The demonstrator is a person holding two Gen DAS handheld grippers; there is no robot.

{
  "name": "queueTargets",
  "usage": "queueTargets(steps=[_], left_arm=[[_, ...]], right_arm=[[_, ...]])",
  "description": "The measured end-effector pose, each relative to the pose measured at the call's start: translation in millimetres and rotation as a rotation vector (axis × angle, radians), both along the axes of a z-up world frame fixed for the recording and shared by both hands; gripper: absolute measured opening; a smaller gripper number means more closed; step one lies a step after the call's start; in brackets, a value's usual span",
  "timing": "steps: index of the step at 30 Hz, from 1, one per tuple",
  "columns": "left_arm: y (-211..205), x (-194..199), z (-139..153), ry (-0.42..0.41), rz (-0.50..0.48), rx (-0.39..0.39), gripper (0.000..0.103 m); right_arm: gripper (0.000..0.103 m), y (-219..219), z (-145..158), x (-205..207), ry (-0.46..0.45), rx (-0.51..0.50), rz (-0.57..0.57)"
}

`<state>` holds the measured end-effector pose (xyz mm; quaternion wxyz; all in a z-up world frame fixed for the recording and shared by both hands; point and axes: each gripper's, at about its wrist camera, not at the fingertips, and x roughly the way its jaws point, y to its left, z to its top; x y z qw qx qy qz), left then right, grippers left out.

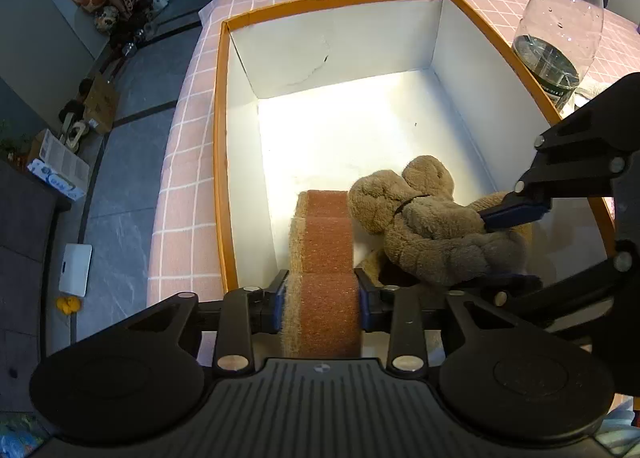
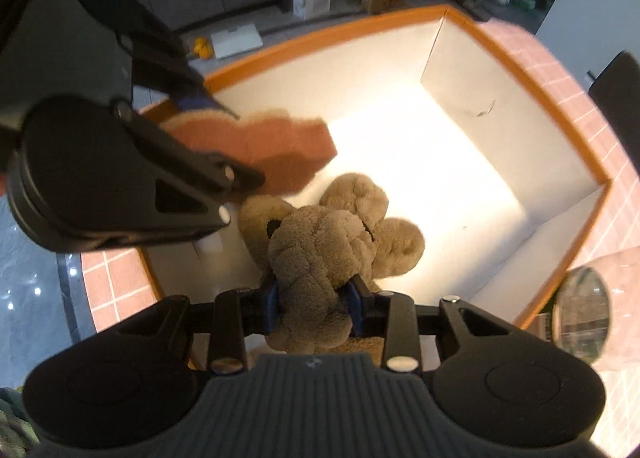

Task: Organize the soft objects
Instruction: 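Lower the sponge and plush into the orange box and open both tools, then move both tools back toward the remaining soft items on the table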

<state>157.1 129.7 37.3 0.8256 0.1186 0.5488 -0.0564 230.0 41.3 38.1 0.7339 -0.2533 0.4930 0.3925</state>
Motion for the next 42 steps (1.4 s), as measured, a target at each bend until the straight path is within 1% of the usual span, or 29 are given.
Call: queueTargets(steps=[1, 3, 4, 8, 9, 11, 13, 14, 19, 22, 24, 29, 33, 35, 37, 42], left_arm=[[-1.1, -0.4, 0.2, 0.001, -0.001, 0.006, 0.041], [-4.2, 0.6, 0.6, 0.007, -0.01, 0.015, 0.044], [-6.0, 1.0, 1.3, 0.011, -0.015, 0.015, 0.047], [-6.7, -0.4, 6.4, 0.012, -0.009, 0.004, 0.057], [-6.2, -1.1, 8.2, 0.01, -0.006, 0.005, 0.057], [-5.6, -4.0, 12.8, 0.0, -0.005, 0.004, 0.057], [-6.4, -6.4, 18.2, -0.012, -0.006, -0.007, 0.057], [-7.4, -9.4, 21.8, -0.022, -0.008, -0.012, 0.057], [-20.0, -23.7, 40.8, -0.117, -0.059, -0.016, 0.057], [-31.7, -37.1, 53.1, -0.194, -0.105, -0.028, 0.057], [-40.9, -46.6, 61.4, -0.246, -0.141, -0.052, 0.057], [-68.4, -63.9, 71.7, -0.338, -0.224, -0.109, 0.057], [-94.3, -76.0, 74.3, -0.388, -0.29, -0.173, 0.057], [-109.5, -81.3, 71.5, -0.41, -0.319, -0.206, 0.057], [-126.5, -86.2, 63.9, -0.426, -0.339, -0.227, 0.057], [-161.5, -90.2, 31.4, -0.436, -0.362, -0.32, 0.057]], right_arm=[[0.036, 0.7, -1.4, 1.4, 0.005, -0.003, -0.006], [0.041, 1.1, -2.9, 3.9, 0.026, -0.001, -0.019], [0.041, -0.2, -2.5, 1.8, 0.035, -0.002, -0.026], [0.046, -2.9, 3.5, -0.1, 0.022, 0.008, -0.032], [0.048, -4.1, 6.4, -1.4, 0.022, 0.015, -0.034], [0.049, -7.2, 12.9, -5.7, 0.013, 0.028, -0.033], [0.053, -7.6, 20.6, -11.1, -0.016, 0.032, -0.03], [0.055, -10.2, 24.2, -14.6, -0.032, 0.039, -0.03], [0.056, -25.0, 45.9, -30.4, -0.102, 0.082, -0.051], [0.06, -45.0, 58.5, -42.4, -0.158, 0.107, -0.073], [0.061, -61.6, 67.9, -51.7, -0.198, 0.122, -0.101], [0.063, -110.6, 83.5, -71.2, -0.261, 0.173, -0.219], [0.066, -157.3, 83.0, -86.0, -0.282, 0.225, -0.361], [0.066, -180.3, 76.9, -93.5, -0.285, 0.255, -0.437], [0.066, -199.5, 67.7, -103.8, -0.307, 0.268, -0.51], [0.067, -242.2, 31.5, -128.3, -0.388, 0.257, -0.672]])
